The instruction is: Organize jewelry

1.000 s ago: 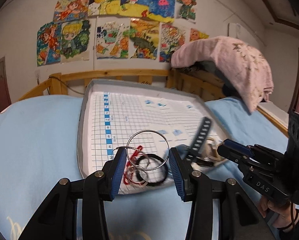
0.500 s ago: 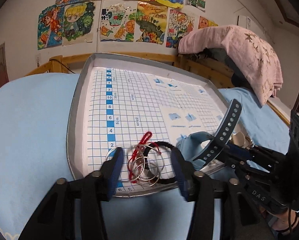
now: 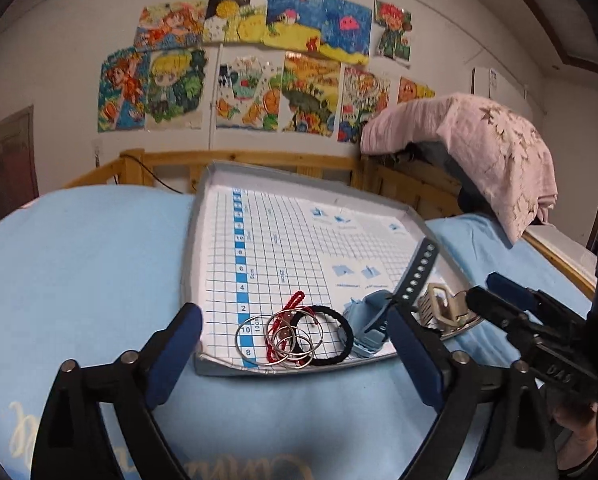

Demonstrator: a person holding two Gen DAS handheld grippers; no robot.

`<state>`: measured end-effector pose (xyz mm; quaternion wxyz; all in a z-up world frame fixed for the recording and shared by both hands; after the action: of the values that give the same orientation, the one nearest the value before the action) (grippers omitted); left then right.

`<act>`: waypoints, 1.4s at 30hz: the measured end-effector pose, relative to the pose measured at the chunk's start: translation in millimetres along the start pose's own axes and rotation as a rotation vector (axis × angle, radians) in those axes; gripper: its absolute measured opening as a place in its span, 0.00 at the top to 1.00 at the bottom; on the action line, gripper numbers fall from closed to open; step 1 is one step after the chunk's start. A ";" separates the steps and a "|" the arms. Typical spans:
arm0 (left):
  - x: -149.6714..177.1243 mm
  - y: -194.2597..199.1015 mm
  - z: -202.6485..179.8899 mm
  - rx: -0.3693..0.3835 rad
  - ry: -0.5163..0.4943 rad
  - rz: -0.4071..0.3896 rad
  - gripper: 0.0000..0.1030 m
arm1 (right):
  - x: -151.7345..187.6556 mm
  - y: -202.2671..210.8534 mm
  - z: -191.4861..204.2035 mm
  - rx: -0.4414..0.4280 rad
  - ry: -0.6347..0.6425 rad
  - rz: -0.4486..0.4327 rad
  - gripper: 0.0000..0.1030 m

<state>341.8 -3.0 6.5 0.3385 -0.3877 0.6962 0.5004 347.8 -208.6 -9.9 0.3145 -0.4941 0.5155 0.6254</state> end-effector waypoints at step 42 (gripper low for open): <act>46.4 204.1 2.3 -0.173 0.086 -0.345 0.00 | -1.4 198.0 44.4 0.028 0.020 -0.304 0.01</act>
<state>140.8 30.4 54.7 0.3545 -0.5502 0.5876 0.4757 156.4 -219.6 56.7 0.4074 -0.5684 0.4466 0.5581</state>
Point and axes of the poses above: each gripper's, at about its wrist camera, not at the fingertips, and y roughly against the way its jaws point, z to its left, x to its underside, the point moved 4 cm from there along -y, roughly the way its jaws point, and after that the axes turned 11 degrees about y, right-handed, at the moved point
